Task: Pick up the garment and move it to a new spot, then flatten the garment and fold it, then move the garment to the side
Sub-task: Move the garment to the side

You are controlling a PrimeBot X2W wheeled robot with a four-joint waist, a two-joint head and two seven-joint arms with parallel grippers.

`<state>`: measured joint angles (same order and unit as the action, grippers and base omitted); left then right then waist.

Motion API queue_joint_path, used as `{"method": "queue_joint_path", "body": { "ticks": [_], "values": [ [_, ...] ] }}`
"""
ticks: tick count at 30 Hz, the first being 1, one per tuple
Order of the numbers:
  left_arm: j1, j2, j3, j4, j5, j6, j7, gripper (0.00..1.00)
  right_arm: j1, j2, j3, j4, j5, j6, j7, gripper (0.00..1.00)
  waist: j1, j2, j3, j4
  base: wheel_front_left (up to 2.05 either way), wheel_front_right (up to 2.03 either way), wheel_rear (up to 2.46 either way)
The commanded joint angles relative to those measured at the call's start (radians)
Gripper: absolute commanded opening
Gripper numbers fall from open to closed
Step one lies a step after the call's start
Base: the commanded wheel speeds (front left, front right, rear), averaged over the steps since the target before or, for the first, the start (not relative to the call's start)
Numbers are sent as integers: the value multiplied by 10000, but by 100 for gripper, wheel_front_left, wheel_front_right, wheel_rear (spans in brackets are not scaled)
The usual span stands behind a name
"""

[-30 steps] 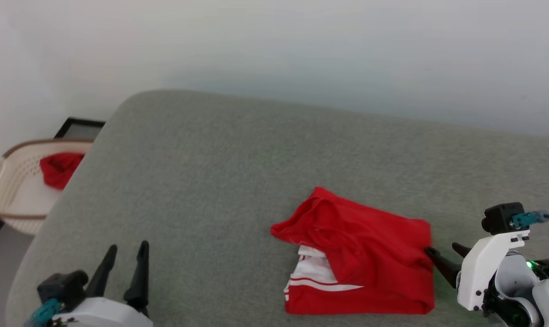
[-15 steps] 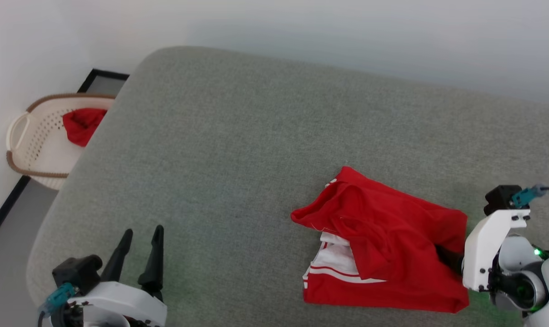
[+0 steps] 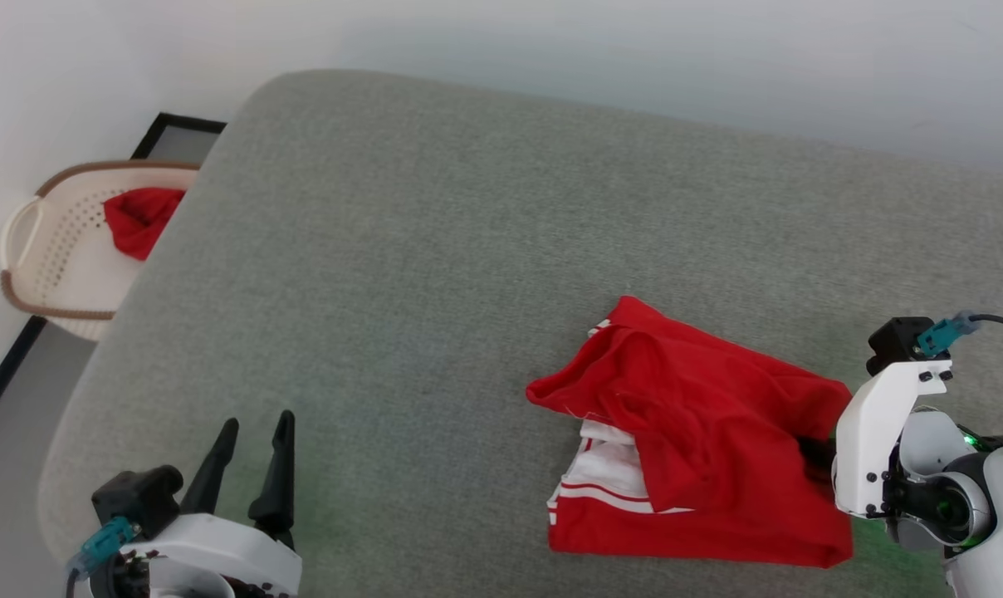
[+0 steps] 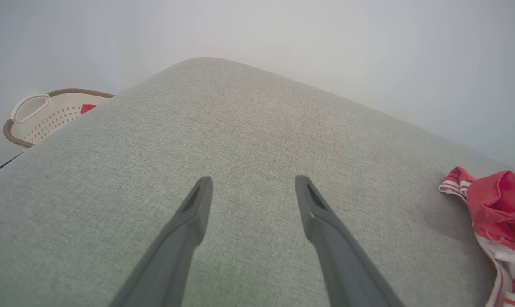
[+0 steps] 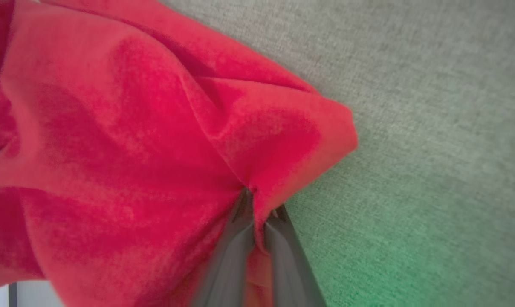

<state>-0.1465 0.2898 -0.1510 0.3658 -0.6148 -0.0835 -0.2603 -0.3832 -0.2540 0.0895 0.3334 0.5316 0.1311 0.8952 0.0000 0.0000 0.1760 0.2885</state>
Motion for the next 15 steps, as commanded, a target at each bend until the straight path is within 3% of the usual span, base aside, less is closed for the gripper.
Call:
{"method": "queue_joint_path", "body": {
  "ticks": [1, 15],
  "values": [
    [-91, 13, 16, 6, 54, -65, -47, 100, 59, -89, 55, 62, -105, -10, 79, 0, 0, 0, -84, -144, 0, 0, 0],
    [-551, 215, -218, -207, 391, -159, -17, 100, -825, -1265, 463, -933, -61, -10, 51, 0, 0, 0, -100, -1614, 0, 0, 0]
  ]
}}
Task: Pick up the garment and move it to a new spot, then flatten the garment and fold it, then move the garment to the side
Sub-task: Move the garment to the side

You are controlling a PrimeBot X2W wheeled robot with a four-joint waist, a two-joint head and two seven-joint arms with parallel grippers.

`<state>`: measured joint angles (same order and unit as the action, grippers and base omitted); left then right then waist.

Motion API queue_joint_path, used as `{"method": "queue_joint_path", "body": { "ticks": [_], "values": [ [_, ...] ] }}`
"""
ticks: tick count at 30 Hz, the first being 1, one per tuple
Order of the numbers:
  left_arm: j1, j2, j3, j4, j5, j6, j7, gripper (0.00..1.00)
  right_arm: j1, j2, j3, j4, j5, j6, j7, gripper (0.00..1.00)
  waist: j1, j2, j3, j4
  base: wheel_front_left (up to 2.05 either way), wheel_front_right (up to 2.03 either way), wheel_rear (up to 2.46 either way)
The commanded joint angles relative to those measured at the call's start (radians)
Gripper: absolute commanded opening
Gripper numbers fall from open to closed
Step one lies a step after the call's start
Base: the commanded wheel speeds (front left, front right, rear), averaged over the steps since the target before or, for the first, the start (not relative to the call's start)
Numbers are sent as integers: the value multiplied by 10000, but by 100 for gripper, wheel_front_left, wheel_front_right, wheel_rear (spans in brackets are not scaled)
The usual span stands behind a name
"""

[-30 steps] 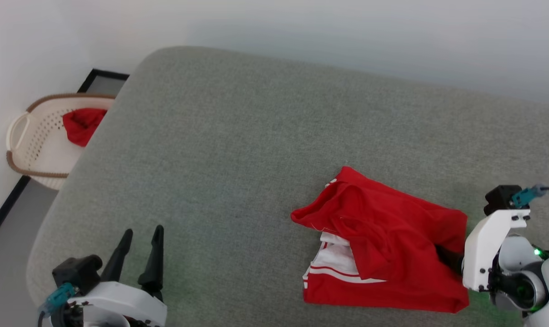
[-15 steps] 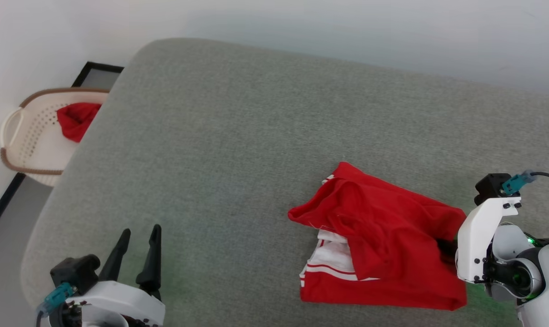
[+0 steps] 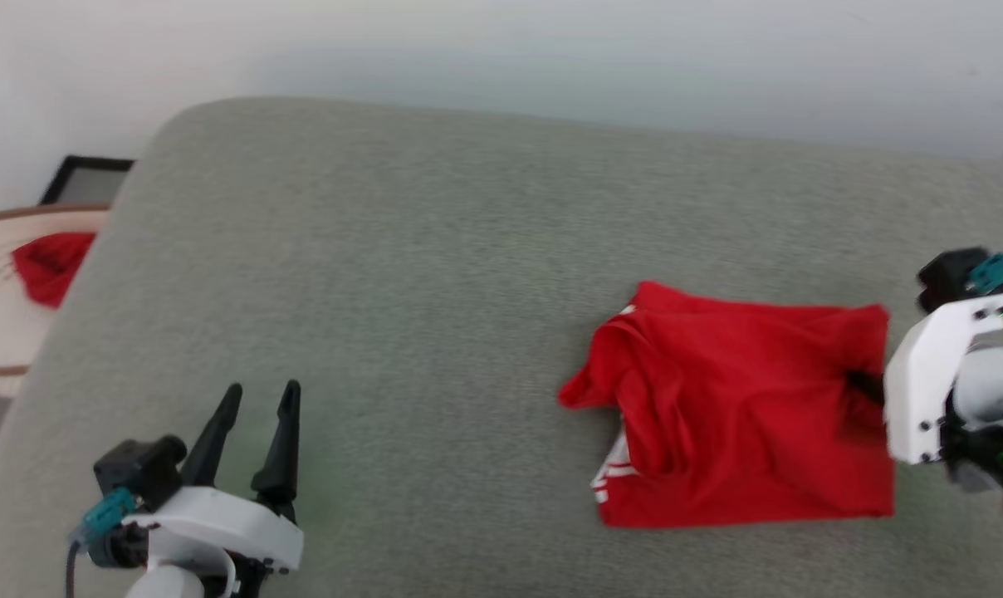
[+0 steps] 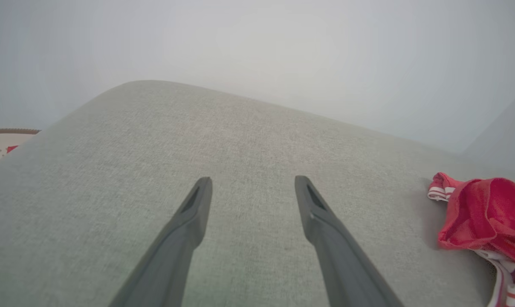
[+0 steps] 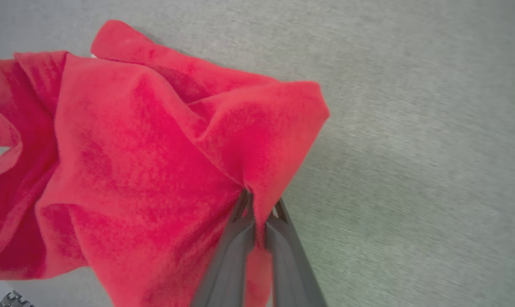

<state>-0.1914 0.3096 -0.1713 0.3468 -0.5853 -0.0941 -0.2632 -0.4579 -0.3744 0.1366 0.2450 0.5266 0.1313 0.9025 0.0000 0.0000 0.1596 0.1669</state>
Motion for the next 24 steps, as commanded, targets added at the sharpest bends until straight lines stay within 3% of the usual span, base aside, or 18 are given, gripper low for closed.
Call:
{"method": "queue_joint_path", "body": {
  "ticks": [1, 12, 24],
  "values": [
    [-147, 34, -24, -44, 90, -60, 15, 100, -155, -171, 40, -98, -11, -12, -51, 0, 0, 0, 99, -551, 0, 0, 0],
    [-746, 314, -149, -375, 237, -85, 46, 100, -973, -1544, 424, -284, 11, -12, -672, 0, 0, 0, 640, -2309, 0, 0, 0],
    [-1321, 810, -171, -1025, 365, -29, 303, 100, -2024, -2993, 1077, 429, -340, -12, -2493, 0, 0, 0, 1535, -3748, 0, 0, 0]
  ]
}}
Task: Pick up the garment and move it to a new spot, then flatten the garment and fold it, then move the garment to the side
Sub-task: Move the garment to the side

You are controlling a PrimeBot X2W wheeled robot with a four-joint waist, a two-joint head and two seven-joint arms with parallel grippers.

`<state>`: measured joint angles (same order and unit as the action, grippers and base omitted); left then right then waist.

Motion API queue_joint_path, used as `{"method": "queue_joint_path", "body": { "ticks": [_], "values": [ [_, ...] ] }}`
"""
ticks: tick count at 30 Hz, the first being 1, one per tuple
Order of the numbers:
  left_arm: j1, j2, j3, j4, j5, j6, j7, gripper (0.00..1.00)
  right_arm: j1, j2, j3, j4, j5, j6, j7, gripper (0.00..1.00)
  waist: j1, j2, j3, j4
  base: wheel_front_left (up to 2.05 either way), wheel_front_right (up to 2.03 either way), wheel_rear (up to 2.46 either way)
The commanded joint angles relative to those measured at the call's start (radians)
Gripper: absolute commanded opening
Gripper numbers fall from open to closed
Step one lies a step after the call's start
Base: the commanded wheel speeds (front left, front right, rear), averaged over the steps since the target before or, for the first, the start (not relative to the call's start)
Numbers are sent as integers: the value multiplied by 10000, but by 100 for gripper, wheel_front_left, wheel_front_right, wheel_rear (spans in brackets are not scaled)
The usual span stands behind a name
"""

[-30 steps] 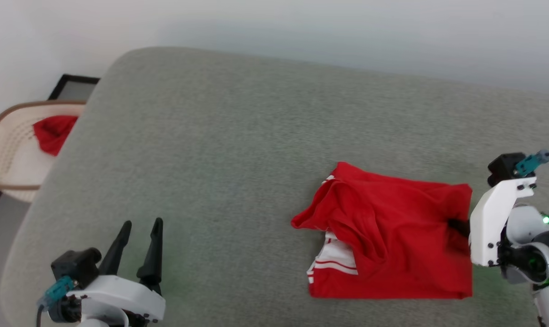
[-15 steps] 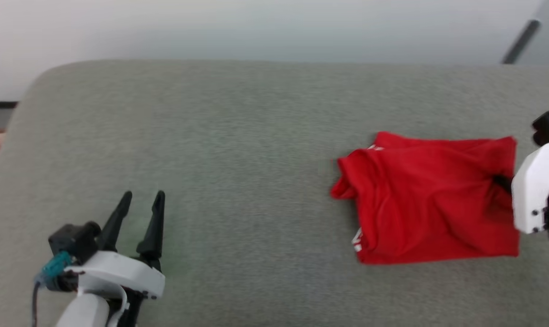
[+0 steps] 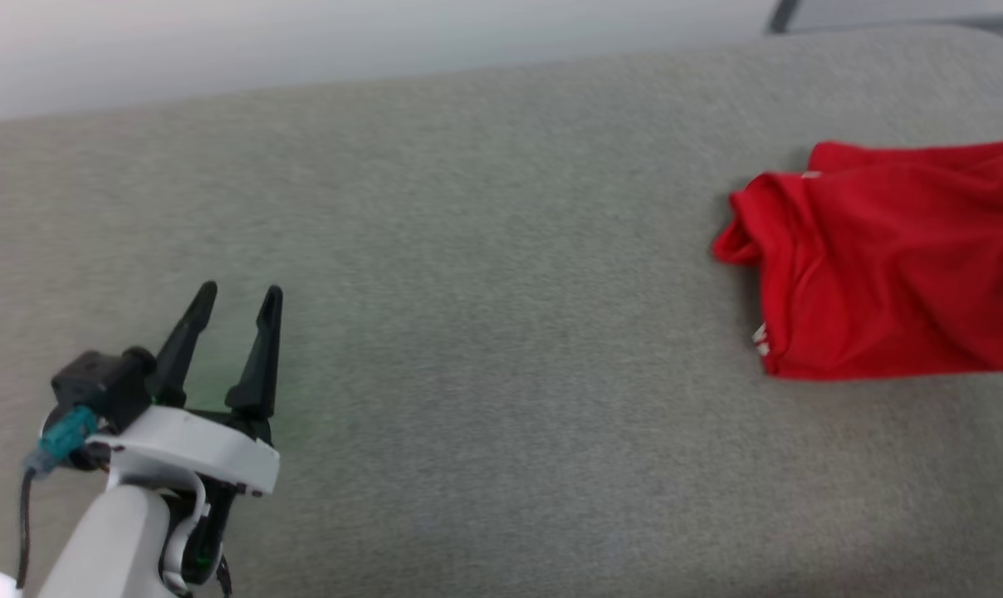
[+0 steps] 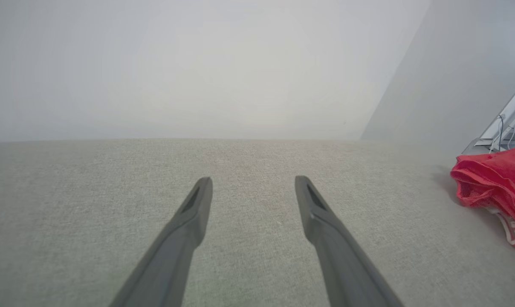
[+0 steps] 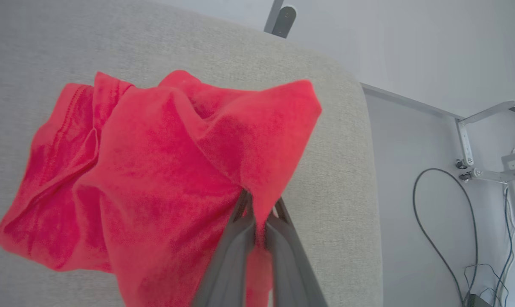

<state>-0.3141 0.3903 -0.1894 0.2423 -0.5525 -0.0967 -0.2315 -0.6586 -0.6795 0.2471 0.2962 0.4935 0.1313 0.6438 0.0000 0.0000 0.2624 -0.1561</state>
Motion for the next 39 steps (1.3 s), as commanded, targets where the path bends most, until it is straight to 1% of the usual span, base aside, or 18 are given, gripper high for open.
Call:
{"method": "queue_joint_path", "body": {
  "ticks": [1, 7, 11, 17, 20, 23, 32, 34, 35, 36, 38, 39],
  "values": [
    [-139, 52, -5, -33, 55, 0, 30, 100, -132, -42, 61, 48, -19, -12, -144, 0, 0, 0, 593, -610, 0, 0, 0],
    [-409, 244, -109, -326, 146, 26, 254, 100, -781, -538, 607, 1162, -200, -12, -1605, 0, 0, 0, 1088, -929, 0, 0, 0],
    [-616, 351, -137, -549, 193, 33, 352, 100, -1213, -745, 885, 1972, -287, -13, -2394, 0, 0, 0, 1442, -966, 0, 0, 0],
    [-910, 494, -208, -836, 245, 25, 521, 100, -1954, -999, 1348, 3141, -864, -13, -3708, 0, 0, 0, 1955, -918, 0, 0, 0],
    [-1003, 546, -230, -936, 253, 32, 597, 100, -2375, -984, 1467, 3779, -1155, -13, -4313, 0, 0, 0, 2179, -896, 0, 0, 0],
    [-1093, 618, -236, -1031, 253, 48, 658, 100, -2776, -832, 1578, 4375, -1433, -13, -4793, 0, 0, 0, 2369, -891, 0, 0, 0],
    [-1159, 713, -261, -1138, 209, 104, 760, 100, -3753, -217, 1633, 6112, -2045, -12, -5613, 0, 0, 0, 2689, -920, 0, 0, 0],
    [-1141, 732, -258, -1148, 192, 125, 766, 100, -3888, -64, 1613, 6452, -2127, -12, -5799, 15, 0, 0, 2701, -945, 0, 0, 0],
    [-1124, 744, -257, -1149, 183, 140, 766, 100, -3935, 9, 1601, 6628, -2144, -12, -5860, 23, 0, 0, 2696, -961, 0, 0, 0],
    [-1105, 739, -250, -1159, 155, 140, 757, 100, -3987, 93, 1595, 6766, -2183, -12, -5934, 25, 0, 0, 2685, -976, 0, 0, 0],
    [-1068, 757, -240, -1167, 142, 164, 745, 100, -4105, 152, 1638, 7035, -2271, -12, -6096, 55, 0, 0, 2657, -1010, 0, 0, 0],
    [-1054, 760, -242, -1166, 134, 166, 744, 100, -4166, 186, 1622, 7160, -2303, -12, -6179, 79, 0, 0, 2634, -1026, 0, 0, 0]
  ]
}}
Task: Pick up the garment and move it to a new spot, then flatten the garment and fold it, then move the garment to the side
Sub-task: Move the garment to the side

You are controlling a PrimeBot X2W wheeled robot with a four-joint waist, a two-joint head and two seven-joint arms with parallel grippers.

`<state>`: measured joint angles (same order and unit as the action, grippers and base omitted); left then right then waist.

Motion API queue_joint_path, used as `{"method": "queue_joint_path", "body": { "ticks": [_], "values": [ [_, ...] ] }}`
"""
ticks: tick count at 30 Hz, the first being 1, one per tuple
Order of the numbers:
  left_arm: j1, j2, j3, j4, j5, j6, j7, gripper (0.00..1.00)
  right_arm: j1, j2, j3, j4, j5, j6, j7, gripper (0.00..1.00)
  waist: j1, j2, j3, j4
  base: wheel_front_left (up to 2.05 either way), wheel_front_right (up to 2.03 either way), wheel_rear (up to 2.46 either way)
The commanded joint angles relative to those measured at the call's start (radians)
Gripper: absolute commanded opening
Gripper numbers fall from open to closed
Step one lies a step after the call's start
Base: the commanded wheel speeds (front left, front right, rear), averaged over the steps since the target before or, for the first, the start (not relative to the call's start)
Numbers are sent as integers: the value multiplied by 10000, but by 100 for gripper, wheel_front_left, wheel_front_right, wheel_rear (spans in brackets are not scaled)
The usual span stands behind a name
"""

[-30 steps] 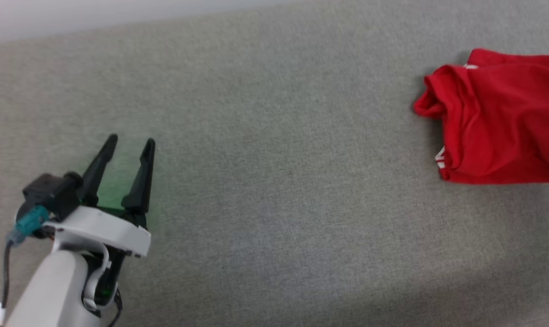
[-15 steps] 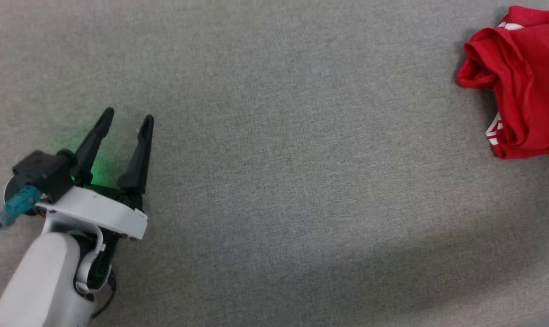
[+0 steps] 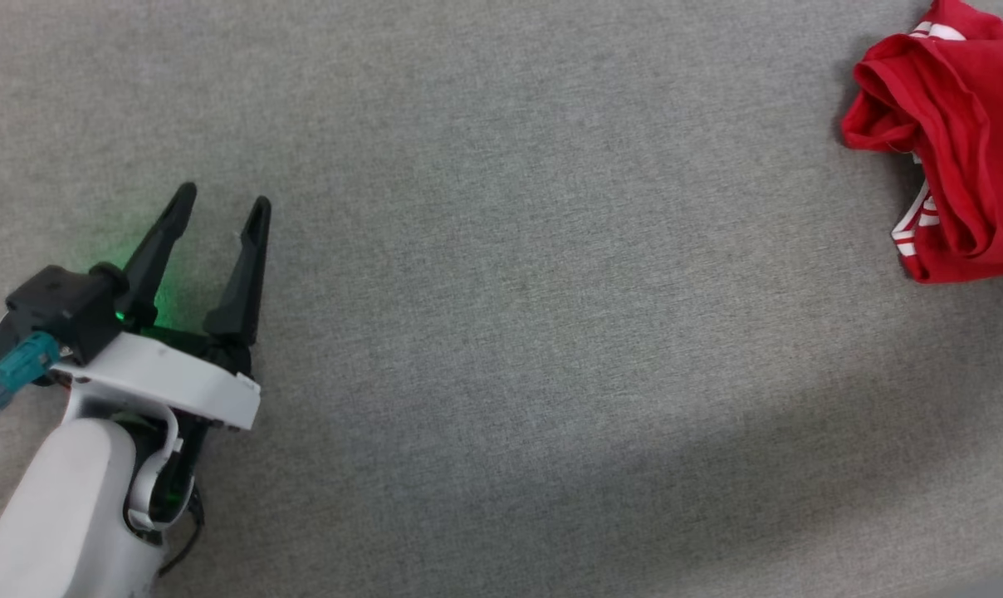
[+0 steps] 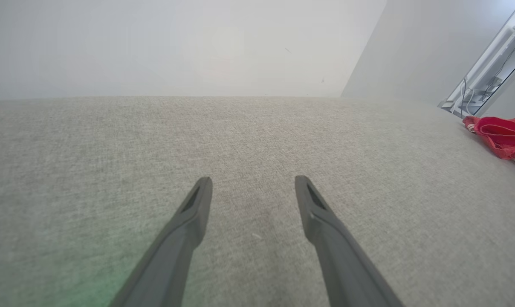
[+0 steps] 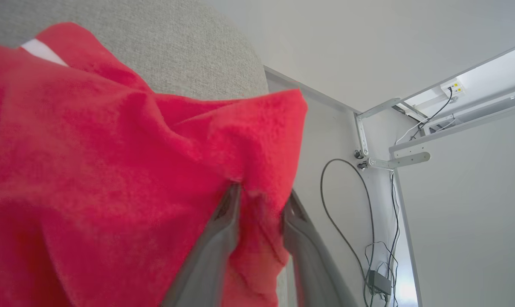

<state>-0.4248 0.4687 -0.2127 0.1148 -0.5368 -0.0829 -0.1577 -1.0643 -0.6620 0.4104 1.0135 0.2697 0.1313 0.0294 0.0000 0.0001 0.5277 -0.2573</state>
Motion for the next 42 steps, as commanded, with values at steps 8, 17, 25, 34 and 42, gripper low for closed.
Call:
{"method": "queue_joint_path", "body": {
  "ticks": [8, 17, 25, 34, 42],
  "values": [
    [196, -88, -83, 258, -111, 21, -115, 100, -397, 218, 93, 720, -199, -12, -670, 100, 0, -1, -524, -39, 0, 0, 0],
    [557, -357, -195, 843, -275, 14, -437, 100, -379, 565, -67, 1030, 138, -12, -1600, 100, 0, -1, -1799, 309, 0, 0, 0],
    [922, -745, -415, 1566, -408, -19, -662, 100, 345, 973, -426, 882, 800, -12, -2364, 100, 0, -1, -3252, 1180, 0, 0, 0],
    [1756, -769, -321, 2107, -563, 59, -843, 100, 1927, 1335, -431, 91, 1307, -12, -2748, 100, 0, -1, -4851, 2242, 0, 0, 0],
    [2516, -637, -50, 2047, -701, 253, -926, 100, 3355, 1623, -943, -839, 1678, -12, -2891, 100, 0, -1, -5598, 2787, 0, 0, 0]
  ]
}}
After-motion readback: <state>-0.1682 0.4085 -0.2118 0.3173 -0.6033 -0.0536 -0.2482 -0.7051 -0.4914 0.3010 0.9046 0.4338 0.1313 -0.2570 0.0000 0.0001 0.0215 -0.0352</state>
